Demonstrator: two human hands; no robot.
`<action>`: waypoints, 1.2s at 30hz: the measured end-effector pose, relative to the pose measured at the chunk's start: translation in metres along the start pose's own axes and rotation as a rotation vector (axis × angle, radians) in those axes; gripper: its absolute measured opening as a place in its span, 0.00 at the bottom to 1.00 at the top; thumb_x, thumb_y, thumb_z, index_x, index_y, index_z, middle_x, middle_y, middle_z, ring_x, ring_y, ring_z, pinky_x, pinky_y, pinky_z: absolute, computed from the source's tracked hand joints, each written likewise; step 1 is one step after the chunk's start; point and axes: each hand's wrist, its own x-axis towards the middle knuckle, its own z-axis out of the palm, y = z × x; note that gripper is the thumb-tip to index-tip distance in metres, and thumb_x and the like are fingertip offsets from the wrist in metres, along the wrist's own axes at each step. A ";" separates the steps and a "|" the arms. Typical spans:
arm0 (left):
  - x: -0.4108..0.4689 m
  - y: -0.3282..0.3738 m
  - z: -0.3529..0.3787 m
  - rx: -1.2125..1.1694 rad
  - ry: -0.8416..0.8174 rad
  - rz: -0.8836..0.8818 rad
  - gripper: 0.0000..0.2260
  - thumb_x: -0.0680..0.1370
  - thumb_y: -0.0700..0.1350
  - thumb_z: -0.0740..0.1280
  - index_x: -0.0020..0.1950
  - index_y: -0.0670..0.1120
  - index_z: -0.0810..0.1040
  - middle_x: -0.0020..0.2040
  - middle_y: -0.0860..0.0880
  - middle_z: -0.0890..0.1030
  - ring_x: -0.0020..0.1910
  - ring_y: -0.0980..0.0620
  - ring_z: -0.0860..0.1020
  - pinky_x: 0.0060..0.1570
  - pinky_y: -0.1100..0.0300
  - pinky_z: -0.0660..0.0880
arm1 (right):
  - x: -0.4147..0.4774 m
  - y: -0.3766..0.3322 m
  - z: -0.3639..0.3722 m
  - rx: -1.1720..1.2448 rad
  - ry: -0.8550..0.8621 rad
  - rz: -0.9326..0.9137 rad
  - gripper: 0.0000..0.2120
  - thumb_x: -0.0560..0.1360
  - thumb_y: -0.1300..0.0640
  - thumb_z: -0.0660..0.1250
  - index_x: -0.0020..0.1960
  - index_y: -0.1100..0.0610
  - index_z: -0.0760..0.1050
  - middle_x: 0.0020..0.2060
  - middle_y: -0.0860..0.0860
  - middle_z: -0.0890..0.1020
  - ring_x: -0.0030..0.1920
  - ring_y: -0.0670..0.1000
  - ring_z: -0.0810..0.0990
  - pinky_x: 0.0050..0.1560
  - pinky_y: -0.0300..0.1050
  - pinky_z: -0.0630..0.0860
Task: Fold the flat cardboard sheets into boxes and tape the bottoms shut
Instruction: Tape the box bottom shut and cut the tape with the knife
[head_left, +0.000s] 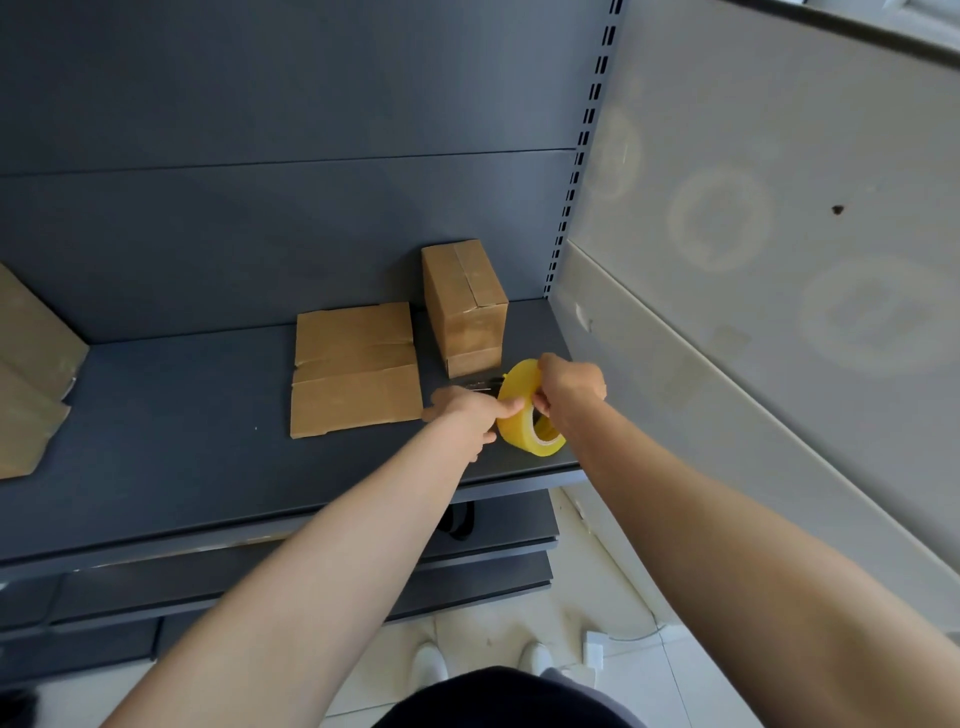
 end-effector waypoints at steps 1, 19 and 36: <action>0.000 -0.002 -0.004 0.003 -0.011 -0.015 0.41 0.67 0.48 0.78 0.72 0.38 0.61 0.69 0.42 0.69 0.55 0.44 0.79 0.59 0.39 0.70 | -0.001 -0.001 0.002 -0.071 0.006 -0.043 0.13 0.75 0.51 0.64 0.42 0.61 0.74 0.32 0.56 0.78 0.35 0.57 0.82 0.46 0.51 0.81; 0.030 0.017 -0.056 0.366 0.176 0.218 0.08 0.77 0.39 0.66 0.53 0.38 0.80 0.52 0.42 0.81 0.50 0.44 0.80 0.50 0.53 0.77 | -0.003 0.023 0.044 -0.986 -0.173 -0.389 0.16 0.75 0.51 0.68 0.38 0.58 0.65 0.31 0.52 0.71 0.32 0.51 0.72 0.25 0.41 0.66; 0.049 0.068 -0.039 -0.135 0.140 0.226 0.27 0.79 0.54 0.62 0.75 0.47 0.59 0.70 0.44 0.66 0.56 0.43 0.76 0.38 0.57 0.80 | 0.037 -0.106 0.059 -0.413 -0.350 -0.569 0.23 0.81 0.53 0.58 0.75 0.56 0.60 0.71 0.56 0.68 0.69 0.56 0.68 0.63 0.43 0.66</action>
